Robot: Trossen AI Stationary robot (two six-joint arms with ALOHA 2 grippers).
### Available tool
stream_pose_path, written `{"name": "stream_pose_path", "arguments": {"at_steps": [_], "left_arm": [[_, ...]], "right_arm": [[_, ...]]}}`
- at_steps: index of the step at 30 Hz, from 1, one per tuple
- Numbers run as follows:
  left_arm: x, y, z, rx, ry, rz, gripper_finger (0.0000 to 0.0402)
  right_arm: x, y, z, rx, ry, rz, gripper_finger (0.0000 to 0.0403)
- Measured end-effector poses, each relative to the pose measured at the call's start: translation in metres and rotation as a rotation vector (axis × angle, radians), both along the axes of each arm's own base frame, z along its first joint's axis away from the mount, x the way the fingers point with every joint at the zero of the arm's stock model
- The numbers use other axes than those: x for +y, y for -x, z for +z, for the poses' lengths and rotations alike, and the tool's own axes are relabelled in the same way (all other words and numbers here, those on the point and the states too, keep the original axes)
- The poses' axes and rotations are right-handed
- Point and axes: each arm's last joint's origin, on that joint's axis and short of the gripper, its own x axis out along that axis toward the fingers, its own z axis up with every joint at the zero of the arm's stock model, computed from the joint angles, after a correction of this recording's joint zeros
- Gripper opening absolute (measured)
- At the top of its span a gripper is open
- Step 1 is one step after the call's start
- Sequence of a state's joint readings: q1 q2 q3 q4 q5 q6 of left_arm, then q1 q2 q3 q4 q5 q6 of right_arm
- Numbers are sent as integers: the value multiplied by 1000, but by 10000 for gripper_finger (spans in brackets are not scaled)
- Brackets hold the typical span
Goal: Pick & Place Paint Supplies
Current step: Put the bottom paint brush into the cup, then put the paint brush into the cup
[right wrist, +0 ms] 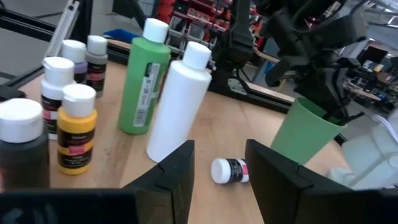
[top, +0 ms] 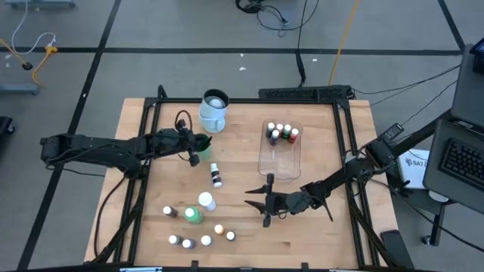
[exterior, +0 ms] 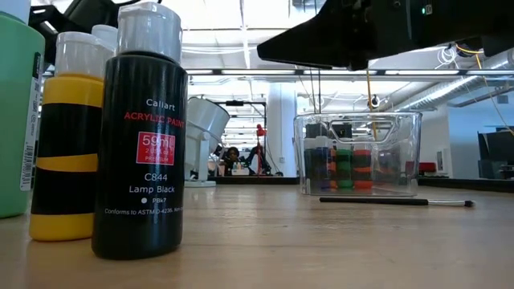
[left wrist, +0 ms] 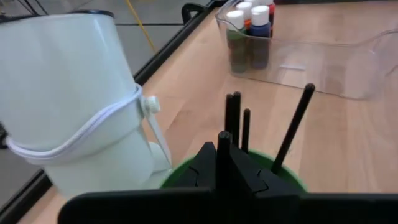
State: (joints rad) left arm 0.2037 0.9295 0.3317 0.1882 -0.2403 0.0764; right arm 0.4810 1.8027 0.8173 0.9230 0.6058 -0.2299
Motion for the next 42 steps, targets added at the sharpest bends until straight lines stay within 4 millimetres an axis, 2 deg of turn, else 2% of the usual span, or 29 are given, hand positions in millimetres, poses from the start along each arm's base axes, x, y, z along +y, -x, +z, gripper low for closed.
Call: {"name": "stream_pose_path", "arguments": {"at_steps": [5,15,19,22,26,29,33,39,42], "left_arm": [[0,0,3,-26,2,-21,21],[-1,6,15,-78,-34,-28,121],[-8,18,45,-105,-68,-68,144],[-17,39,72,-83,-136,-128,148],[-22,66,86,-210,-189,-126,131],[-24,82,81,-322,-215,-114,95],[-27,96,62,-404,-254,-164,17],[-34,93,36,-371,-202,-405,3],[-33,88,24,-353,-209,-397,6]], "right_arm": [[-1,-1,0,1,2,0,134],[-1,-1,0,1,3,1,134],[-1,-1,0,1,3,1,134],[-1,0,0,4,4,1,134],[-1,0,-2,20,12,1,134],[-1,0,-2,18,6,0,134],[-1,0,-2,15,3,0,134],[-5,-2,-1,13,-2,-12,134],[-7,-4,0,11,5,-29,134]]}}
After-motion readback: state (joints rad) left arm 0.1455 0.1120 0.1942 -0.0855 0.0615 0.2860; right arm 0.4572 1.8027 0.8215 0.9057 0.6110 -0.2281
